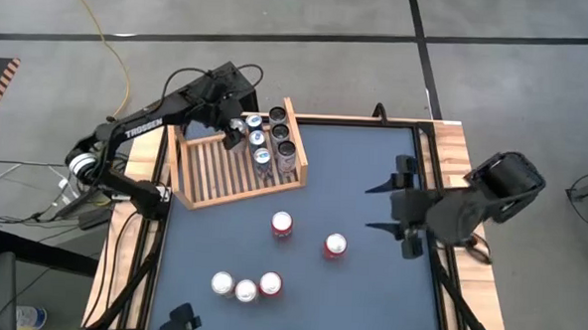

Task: Place canned beverage on shelf
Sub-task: Put the right silver soda can on the shelf

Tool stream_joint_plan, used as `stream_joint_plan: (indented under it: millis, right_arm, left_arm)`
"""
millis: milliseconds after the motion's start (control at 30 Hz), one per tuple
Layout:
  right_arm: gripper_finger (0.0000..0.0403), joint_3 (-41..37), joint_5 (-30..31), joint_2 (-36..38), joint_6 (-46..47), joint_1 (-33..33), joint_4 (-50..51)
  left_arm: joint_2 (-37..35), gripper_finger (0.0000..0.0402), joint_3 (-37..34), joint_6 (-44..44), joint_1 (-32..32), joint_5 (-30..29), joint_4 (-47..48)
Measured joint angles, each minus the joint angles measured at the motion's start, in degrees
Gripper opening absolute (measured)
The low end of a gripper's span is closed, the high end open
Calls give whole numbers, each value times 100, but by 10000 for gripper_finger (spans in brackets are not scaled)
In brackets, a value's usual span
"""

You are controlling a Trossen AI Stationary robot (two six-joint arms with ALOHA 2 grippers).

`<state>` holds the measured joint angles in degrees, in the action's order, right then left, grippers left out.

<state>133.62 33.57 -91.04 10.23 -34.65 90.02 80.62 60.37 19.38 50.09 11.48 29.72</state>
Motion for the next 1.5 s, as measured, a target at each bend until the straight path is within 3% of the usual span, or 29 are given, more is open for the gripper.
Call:
stream_joint_plan:
  millis: [200, 600, 833, 1133, 1500]
  right_arm:
    - [276, 2, 1, 312, 130, 66, -2]
    - [276, 2, 32, 332, 189, 110, 0]
    - [276, 0, 89, 282, 173, 101, -2]
    - [276, 0, 90, 282, 171, 181, 0]
    - [276, 0, 89, 282, 172, 168, -2]
  left_arm:
    - [406, 290, 5, 289, 92, -97, -82]
    - [442, 291, -90, 121, 796, 752, -414]
    - [393, 292, -476, 90, 782, 702, -608]
    - [-29, 292, -540, -42, 724, 160, -243]
    - [-260, 293, -553, -130, 723, 324, -454]
